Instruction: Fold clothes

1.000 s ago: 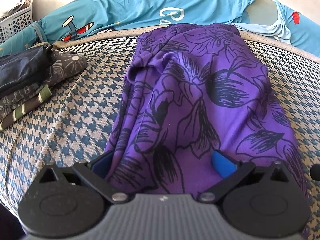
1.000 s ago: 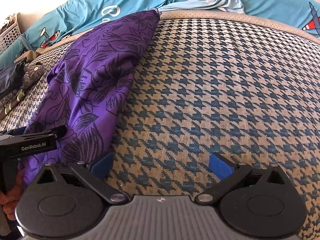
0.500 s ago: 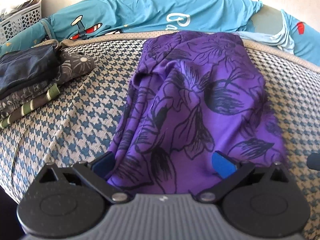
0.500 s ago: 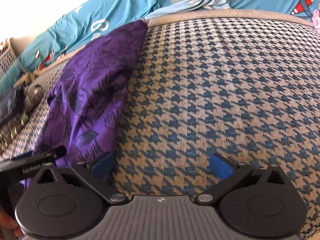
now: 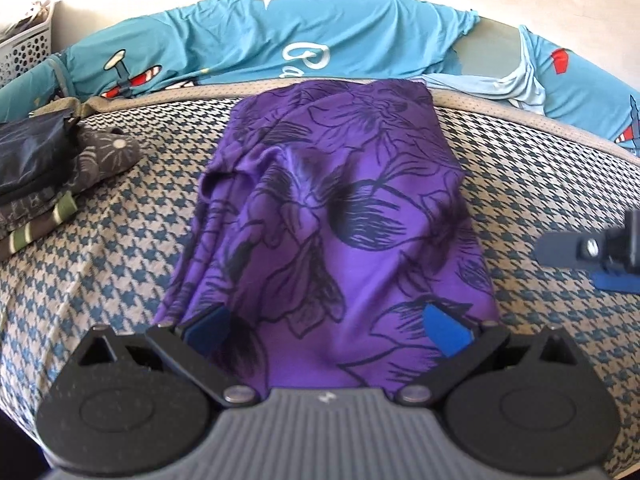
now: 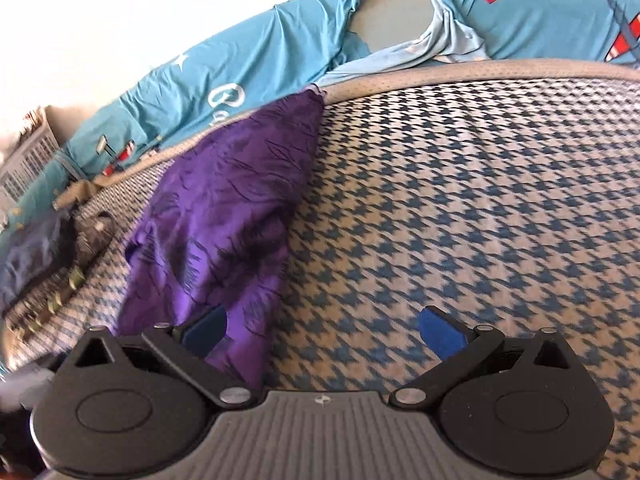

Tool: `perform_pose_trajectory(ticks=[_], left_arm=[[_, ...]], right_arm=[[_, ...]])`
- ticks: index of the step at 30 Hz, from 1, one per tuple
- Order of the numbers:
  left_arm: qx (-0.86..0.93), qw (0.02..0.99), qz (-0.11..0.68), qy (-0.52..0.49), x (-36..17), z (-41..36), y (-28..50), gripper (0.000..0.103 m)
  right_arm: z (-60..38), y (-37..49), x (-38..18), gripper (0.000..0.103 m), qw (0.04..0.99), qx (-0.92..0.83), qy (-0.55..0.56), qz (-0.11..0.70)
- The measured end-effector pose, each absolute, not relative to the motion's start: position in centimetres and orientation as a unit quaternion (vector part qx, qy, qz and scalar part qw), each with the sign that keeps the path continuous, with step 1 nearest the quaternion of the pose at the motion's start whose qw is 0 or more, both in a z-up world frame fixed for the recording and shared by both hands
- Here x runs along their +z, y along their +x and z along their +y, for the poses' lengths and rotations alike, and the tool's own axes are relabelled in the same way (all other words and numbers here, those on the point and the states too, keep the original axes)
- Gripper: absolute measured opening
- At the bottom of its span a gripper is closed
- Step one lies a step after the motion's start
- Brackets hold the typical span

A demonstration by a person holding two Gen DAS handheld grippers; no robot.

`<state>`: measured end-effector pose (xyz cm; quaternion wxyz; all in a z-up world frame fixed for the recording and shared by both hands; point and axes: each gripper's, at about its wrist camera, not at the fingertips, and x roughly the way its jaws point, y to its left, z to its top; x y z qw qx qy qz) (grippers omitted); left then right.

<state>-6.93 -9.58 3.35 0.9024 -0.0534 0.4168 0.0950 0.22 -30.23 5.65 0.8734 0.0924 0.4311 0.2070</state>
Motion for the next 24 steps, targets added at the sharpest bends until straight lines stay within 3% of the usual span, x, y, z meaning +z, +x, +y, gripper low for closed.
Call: perform_pose_trajectory(ticks=[7, 24], left_arm=[[0.094, 0.890, 0.443, -0.055, 1.4, -9.5, -6.2, 0.103], [0.061, 0.907, 0.416, -0.029, 0.5, -9.4, -7.8, 0.103]], right_arm=[[-28.9, 2.1, 5.6, 0.103, 0.863, 0.222, 0.089, 0.444], [-28.1, 7.5, 4.9, 0.103, 0.865, 0.234, 0.110, 0.430]])
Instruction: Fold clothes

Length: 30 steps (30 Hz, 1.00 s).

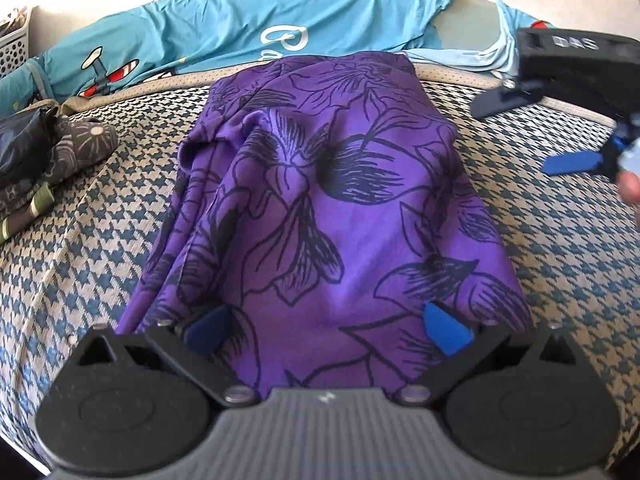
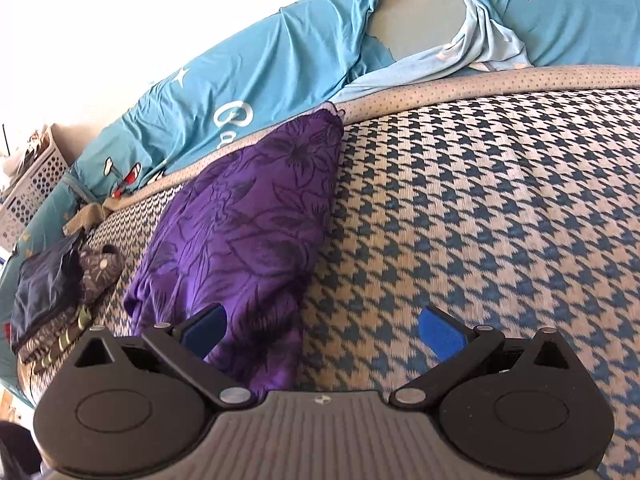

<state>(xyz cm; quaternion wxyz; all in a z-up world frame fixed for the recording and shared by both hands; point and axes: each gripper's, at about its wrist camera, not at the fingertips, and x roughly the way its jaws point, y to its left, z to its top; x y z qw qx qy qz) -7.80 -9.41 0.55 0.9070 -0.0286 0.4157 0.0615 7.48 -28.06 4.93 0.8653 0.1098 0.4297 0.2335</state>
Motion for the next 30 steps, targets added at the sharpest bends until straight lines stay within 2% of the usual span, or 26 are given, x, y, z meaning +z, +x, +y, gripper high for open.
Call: perform_pose_trajectory(ticks=[18, 30], left_arm=[[0.023, 0.917, 0.399, -0.021, 0.4, -8.8, -8.3, 0.103], [0.018, 0.920, 0.389, -0.052, 0.8, -7.7, -7.7, 0.103]], right_arm=[[-25.9, 13.4, 2.7, 0.103, 0.851, 0.267, 0.177, 0.417], [-24.9, 16.5, 1.0, 0.103, 0.851, 0.271, 0.198, 0.403]])
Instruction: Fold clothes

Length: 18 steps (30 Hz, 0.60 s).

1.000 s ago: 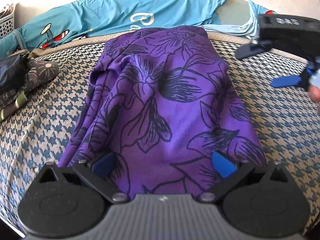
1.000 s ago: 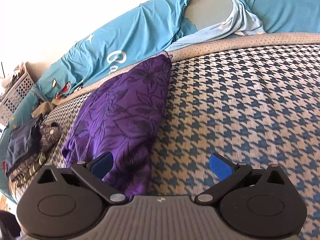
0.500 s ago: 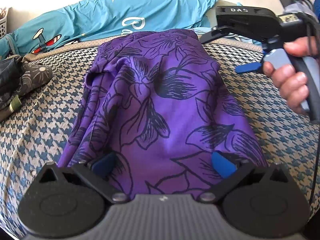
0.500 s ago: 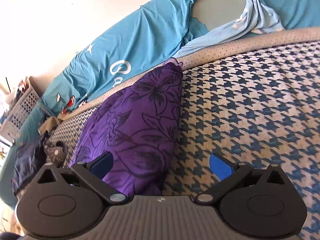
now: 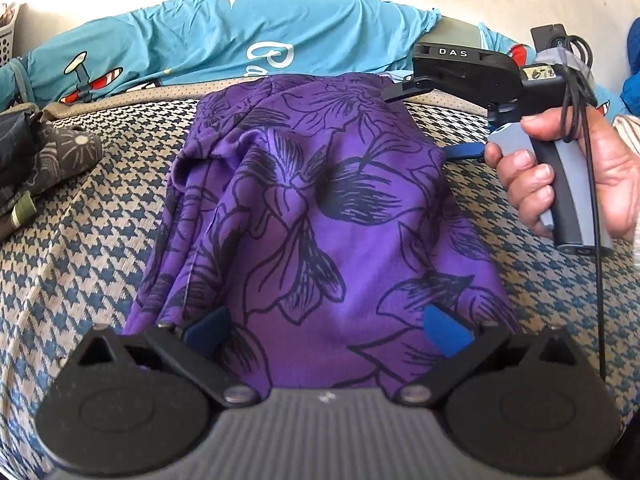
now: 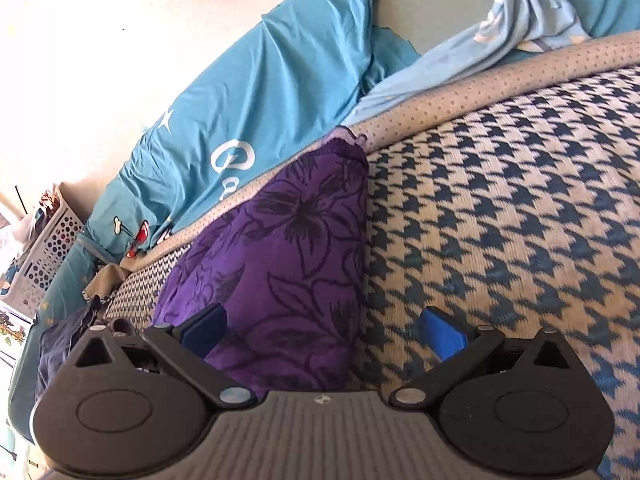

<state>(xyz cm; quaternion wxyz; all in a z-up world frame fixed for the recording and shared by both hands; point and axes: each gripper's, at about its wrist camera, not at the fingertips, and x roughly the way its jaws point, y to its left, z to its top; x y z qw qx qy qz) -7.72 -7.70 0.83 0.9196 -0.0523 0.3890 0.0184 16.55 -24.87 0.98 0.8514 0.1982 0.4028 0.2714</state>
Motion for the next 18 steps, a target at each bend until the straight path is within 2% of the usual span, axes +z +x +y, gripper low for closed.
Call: perform_pose_trajectory(ticks=[15, 18], left_arm=[[0.012, 0.919, 0.390, -0.061, 0.7, -7.3, -7.3, 0.103], [0.012, 0.919, 0.390, -0.062, 0.7, -7.3, -7.2, 0.103]], right_arm=[[-22.8, 18.9, 0.2, 0.103, 0.855, 0.317, 0.186, 0.365], [-22.0, 19.1, 0.1, 0.099, 0.852, 0.331, 0.182, 0.363]])
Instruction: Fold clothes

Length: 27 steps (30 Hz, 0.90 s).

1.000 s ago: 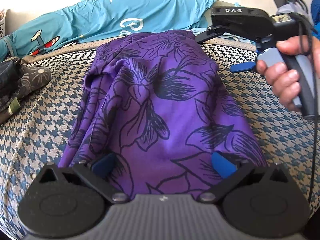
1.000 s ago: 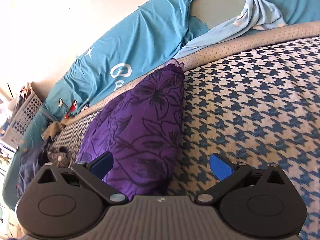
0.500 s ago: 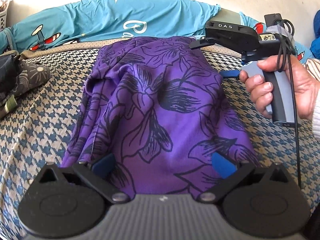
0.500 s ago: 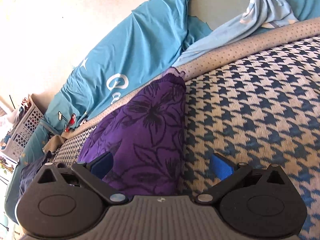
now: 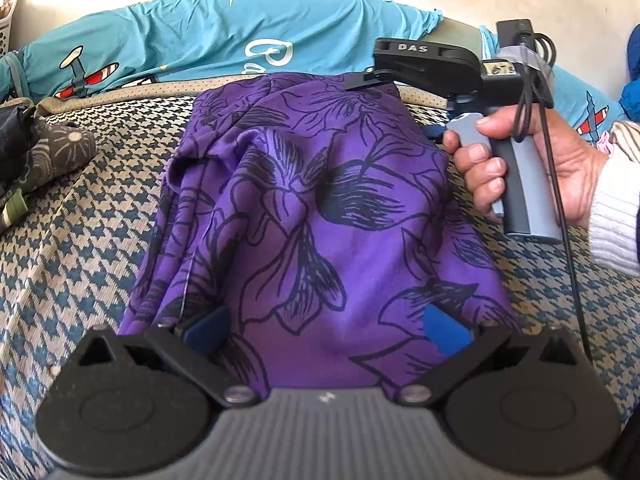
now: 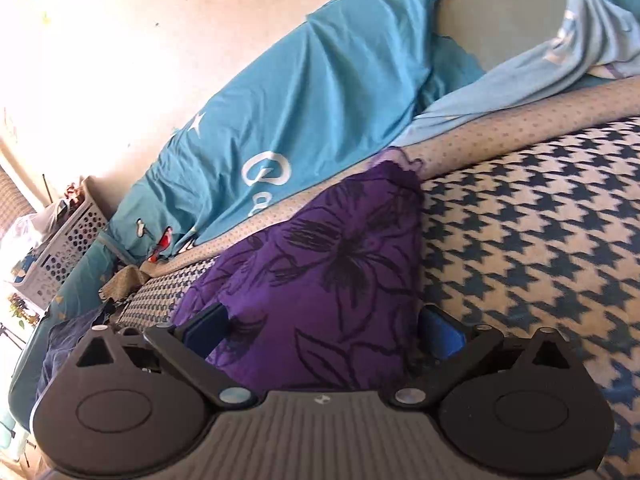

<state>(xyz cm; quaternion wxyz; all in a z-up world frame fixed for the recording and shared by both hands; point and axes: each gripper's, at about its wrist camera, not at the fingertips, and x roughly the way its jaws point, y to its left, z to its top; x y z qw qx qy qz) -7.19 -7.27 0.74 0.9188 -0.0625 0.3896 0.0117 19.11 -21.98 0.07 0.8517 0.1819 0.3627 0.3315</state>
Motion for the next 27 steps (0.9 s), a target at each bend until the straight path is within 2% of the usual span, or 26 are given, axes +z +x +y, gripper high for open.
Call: perform_pose_trajectory(ticks=[5, 7, 11, 13, 19, 27], left_arm=[[0.011, 0.919, 0.388, -0.063, 0.7, -7.2, -7.0, 0.103], [0.010, 0.919, 0.389, -0.063, 0.7, -7.1, -7.0, 0.103], [0.011, 0.919, 0.389, -0.065, 0.7, -7.1, -6.9, 0.103], [0.011, 0.919, 0.389, -0.065, 0.7, -7.1, -6.9, 0.103], [0.015, 0.919, 0.388, -0.067, 0.7, -7.1, -6.9, 0.103], [-0.003, 0.927, 0.368, -0.076, 1.6, -7.1, -7.0, 0.103]], right_arm=[[-20.9, 19.5, -0.3, 0.082, 0.844, 0.355, 0.178, 0.360], [-20.6, 19.6, -0.5, 0.057, 0.839, 0.362, 0.183, 0.363], [-20.4, 19.6, -0.9, 0.039, 0.837, 0.362, 0.187, 0.367], [-20.5, 19.6, -0.9, 0.023, 0.839, 0.354, 0.191, 0.365], [-20.0, 18.6, 0.1, 0.017, 0.859, 0.325, 0.182, 0.350], [-20.6, 17.4, 1.8, 0.014, 0.882, 0.285, 0.187, 0.327]])
